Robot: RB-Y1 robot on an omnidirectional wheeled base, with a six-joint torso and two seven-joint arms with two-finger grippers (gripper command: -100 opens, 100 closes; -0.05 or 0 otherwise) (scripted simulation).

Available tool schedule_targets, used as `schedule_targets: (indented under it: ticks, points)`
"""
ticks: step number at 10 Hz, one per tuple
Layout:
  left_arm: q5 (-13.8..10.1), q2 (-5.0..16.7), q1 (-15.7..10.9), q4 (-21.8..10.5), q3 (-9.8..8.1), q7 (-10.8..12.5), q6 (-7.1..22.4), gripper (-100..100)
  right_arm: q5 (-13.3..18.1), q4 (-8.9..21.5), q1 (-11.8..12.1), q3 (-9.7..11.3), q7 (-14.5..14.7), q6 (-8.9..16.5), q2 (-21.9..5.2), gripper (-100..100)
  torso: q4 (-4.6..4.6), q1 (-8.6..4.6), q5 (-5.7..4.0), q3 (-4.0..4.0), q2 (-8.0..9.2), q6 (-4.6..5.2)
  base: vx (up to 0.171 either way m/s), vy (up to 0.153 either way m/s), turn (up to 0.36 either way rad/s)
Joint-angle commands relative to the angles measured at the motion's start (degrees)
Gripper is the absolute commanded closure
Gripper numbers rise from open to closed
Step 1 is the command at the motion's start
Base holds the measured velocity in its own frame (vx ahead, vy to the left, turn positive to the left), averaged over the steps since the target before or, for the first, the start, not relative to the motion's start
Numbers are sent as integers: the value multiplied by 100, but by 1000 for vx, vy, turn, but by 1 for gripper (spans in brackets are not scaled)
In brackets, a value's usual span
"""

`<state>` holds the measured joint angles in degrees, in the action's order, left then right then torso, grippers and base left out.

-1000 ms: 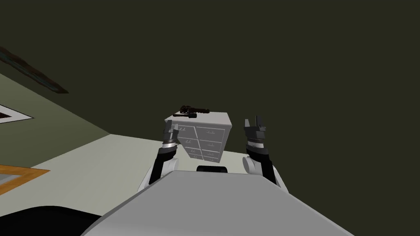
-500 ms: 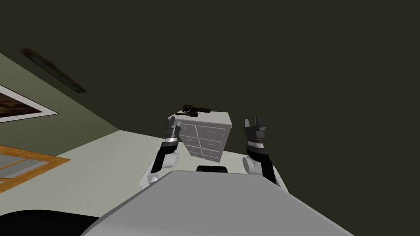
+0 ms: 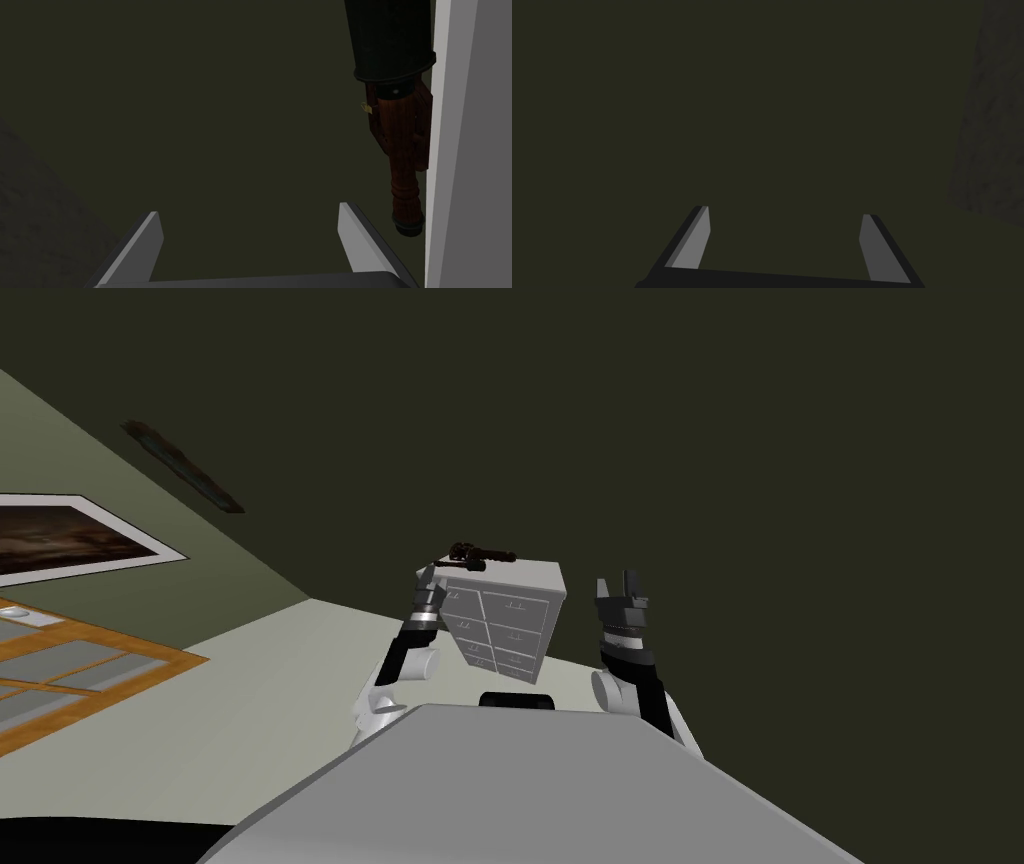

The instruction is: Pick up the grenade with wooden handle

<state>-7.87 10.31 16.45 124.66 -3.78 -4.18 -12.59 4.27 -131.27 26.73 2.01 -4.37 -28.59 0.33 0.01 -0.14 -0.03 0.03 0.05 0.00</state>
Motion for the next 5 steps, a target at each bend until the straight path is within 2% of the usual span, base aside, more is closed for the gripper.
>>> schedule_targets:
  ticks: [1,2,3,4,5]
  points:
    - [-89,61,-222,-34,-8,-27,286,-100,0,0,0,0,0,0,0,0,0,0,0,0,0,0,-22,-34,59]
    - [-89,61,-222,-34,-8,-27,335,-100,0,0,0,0,0,0,0,0,0,1,0,0,0,1,-11,-11,-8]
    - [-275,188,-472,-132,-12,-68,560,-100,0,0,0,0,0,0,0,0,-1,8,1,-1,-2,1,-19,-18,119]
    - [-275,188,-554,-132,-12,-68,678,-100,0,0,0,0,0,0,0,0,-1,7,2,-1,-2,-1,-24,-24,65]
    - [-468,316,-741,-244,-16,-110,839,-100,0,0,0,0,0,0,0,0,0,5,1,0,0,1,-32,-27,135]
